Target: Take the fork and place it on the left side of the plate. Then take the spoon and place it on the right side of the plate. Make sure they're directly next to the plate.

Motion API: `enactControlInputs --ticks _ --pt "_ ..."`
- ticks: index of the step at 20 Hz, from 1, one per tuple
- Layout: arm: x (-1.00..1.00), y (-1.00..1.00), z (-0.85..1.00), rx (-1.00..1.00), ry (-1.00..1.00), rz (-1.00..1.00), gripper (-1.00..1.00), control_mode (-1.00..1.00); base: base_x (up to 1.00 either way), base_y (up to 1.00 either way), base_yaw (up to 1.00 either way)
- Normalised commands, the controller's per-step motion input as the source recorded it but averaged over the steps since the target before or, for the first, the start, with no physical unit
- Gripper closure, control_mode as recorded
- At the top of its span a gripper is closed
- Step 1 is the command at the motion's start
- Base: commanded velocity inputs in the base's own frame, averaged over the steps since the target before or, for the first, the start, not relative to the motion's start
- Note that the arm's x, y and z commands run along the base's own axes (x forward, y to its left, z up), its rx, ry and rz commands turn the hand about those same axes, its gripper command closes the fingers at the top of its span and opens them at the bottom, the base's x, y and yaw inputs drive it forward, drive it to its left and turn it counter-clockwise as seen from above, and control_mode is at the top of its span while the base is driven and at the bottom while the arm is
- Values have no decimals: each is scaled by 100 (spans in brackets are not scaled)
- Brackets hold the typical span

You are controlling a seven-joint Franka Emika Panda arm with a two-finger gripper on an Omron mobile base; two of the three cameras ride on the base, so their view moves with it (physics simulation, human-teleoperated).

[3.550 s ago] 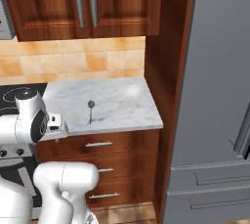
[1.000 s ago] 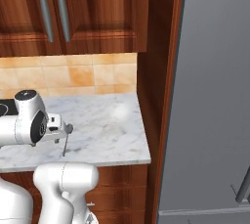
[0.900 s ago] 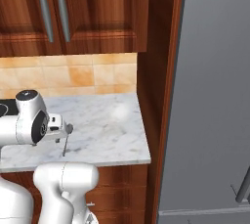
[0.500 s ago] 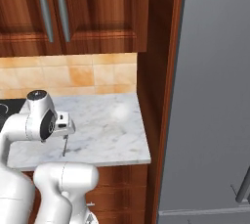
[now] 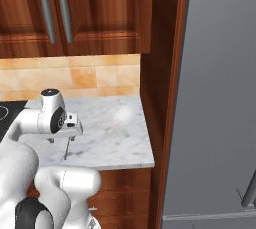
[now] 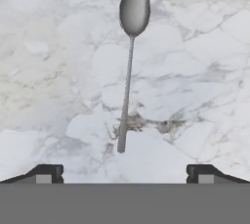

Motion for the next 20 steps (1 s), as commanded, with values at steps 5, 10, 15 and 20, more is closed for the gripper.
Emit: enactControlInputs --ticks 5,10,15,20 --pt "28 23 -34 -12 -1 -3 -100 -100 0 0 0" --pt "31 16 -27 -7 -1 -1 -100 -100 0 0 0" --pt "39 4 -19 -3 0 0 -100 -100 0 0 0" --pt "31 0 -21 0 0 0 -100 -100 0 0 0"
